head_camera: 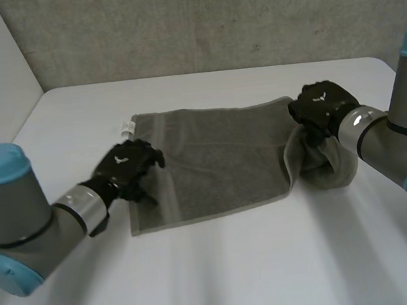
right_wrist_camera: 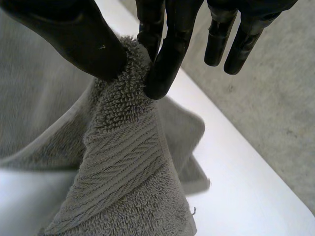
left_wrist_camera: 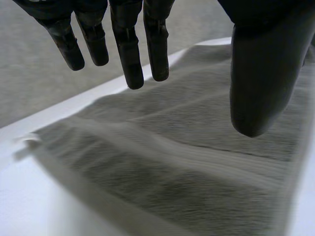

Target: Fold the towel.

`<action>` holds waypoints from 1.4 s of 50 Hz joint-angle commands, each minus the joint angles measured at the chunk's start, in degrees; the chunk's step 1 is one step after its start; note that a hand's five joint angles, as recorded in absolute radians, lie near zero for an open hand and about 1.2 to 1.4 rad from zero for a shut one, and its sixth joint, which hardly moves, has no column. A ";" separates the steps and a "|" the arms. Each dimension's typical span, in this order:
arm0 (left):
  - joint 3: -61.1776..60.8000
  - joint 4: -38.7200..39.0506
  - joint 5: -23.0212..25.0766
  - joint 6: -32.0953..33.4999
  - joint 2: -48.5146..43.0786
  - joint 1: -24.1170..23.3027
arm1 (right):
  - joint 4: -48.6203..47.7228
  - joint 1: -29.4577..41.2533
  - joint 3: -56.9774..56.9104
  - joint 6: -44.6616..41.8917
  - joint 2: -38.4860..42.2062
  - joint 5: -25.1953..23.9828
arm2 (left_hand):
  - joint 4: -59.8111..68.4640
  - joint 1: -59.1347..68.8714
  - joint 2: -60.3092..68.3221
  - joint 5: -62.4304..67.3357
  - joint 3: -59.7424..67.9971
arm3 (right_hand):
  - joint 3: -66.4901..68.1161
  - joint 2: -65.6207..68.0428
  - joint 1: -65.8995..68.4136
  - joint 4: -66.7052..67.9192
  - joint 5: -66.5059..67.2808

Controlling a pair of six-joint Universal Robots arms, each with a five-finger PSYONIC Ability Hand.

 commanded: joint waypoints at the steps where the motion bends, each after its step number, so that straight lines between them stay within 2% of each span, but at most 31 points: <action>1: -0.56 0.73 -3.48 -0.09 0.10 -6.39 | -0.25 3.02 -3.66 5.90 -0.21 -0.36 | -3.18 -3.43 -2.53 -0.87 -2.82 | -2.33 3.05 5.50 -3.85 2.81; 3: 0.49 1.43 -7.15 -0.70 -0.16 -8.22 | -0.25 3.55 -3.84 7.50 -0.39 -0.45 | -3.18 -3.26 -2.37 -0.71 -2.82 | -2.33 3.05 5.50 -3.85 2.81; 8: 1.73 2.76 -10.51 -2.81 -0.16 -9.81 | -0.34 4.61 -3.93 11.72 -1.71 -2.03 | -3.18 -3.09 -2.20 -0.54 -2.82 | -2.33 3.05 5.50 -3.85 2.81; 10: 2.95 4.24 -13.14 -8.23 -0.16 -12.09 | -0.52 5.22 -3.58 13.29 -4.85 -3.61 | -3.18 -1.76 -0.86 0.80 -2.82 | -2.33 3.05 5.50 -3.85 2.81; 18: 4.27 4.69 -14.99 -18.27 0.63 -14.11 | -0.69 5.49 -4.02 15.84 -10.31 -3.53 | -3.18 -1.08 -0.18 1.48 -2.82 | -2.33 3.05 5.50 -3.85 2.81; 24: 4.98 4.78 -15.26 -20.13 0.02 -16.23 | -3.14 5.49 -4.02 21.02 -13.65 -3.53 | -3.18 -0.91 -0.01 1.65 -2.82 | -2.33 3.05 5.50 -3.85 2.81; 26: 5.24 4.78 -16.83 -21.17 -0.16 -17.19 | -4.20 5.49 -3.93 21.99 -14.35 -3.53 | -3.18 -0.91 -0.01 1.65 -2.82 | -2.33 3.05 5.50 -3.85 2.81; 30: 5.42 4.86 -19.12 -23.55 -0.16 -17.99 | -5.53 5.49 -4.02 22.88 -15.07 -3.00 | -3.18 -0.91 -0.01 1.65 -2.82 | -2.33 3.05 5.50 -3.85 2.81; 32: 6.03 4.86 -20.61 -27.31 -0.16 -18.95 | -5.62 5.58 -4.02 23.14 -15.41 -3.00 | -3.18 -0.57 0.32 1.98 -2.82 | -2.33 3.05 5.50 -3.85 2.81; 35: 6.30 4.86 -21.14 -29.53 -0.25 -19.48 | -5.62 6.36 -3.84 23.58 -15.42 -3.00 | -3.18 -0.23 0.66 2.32 -2.82 | -2.33 3.05 5.50 -3.85 2.81; 37: 7.00 5.30 -22.02 -33.73 -1.12 -20.35 | -5.70 6.98 -3.76 24.10 -15.42 -3.00 | -3.18 0.10 1.00 2.66 -2.82 | -2.33 3.05 5.50 -3.85 2.81; 41: 7.70 5.65 -23.16 -36.46 -2.44 -22.19 | -5.70 7.69 -3.32 24.28 -15.33 -3.00 | -3.18 0.27 1.17 2.83 -2.82 | -2.33 3.05 5.50 -3.85 2.81; 52: 7.26 9.87 -30.10 -37.09 -6.83 -27.56 | -5.62 8.13 -2.70 24.37 -15.42 -3.09 | -3.18 0.27 1.17 2.83 -2.82 | -2.33 3.05 5.50 -3.85 2.81; 61: 7.35 13.91 -36.07 -35.86 -8.77 -28.01 | -5.53 8.56 -2.00 24.37 -15.68 -3.44 | -3.18 2.61 3.51 5.16 -2.82 | -2.33 3.05 5.50 -3.85 2.81; 66: 7.70 16.90 -37.58 -33.50 -10.26 -28.01 | -5.62 8.92 -0.51 24.37 -16.56 -3.70 | -3.18 9.33 10.23 11.89 -2.82 | -2.33 3.05 5.50 -3.85 2.81; 70: 8.23 18.75 -37.67 -30.94 -11.67 -28.09 | -5.53 8.92 -0.15 24.46 -16.73 -3.79 | -3.18 9.86 10.76 12.41 -2.82 | -2.33 3.05 5.50 -3.85 2.81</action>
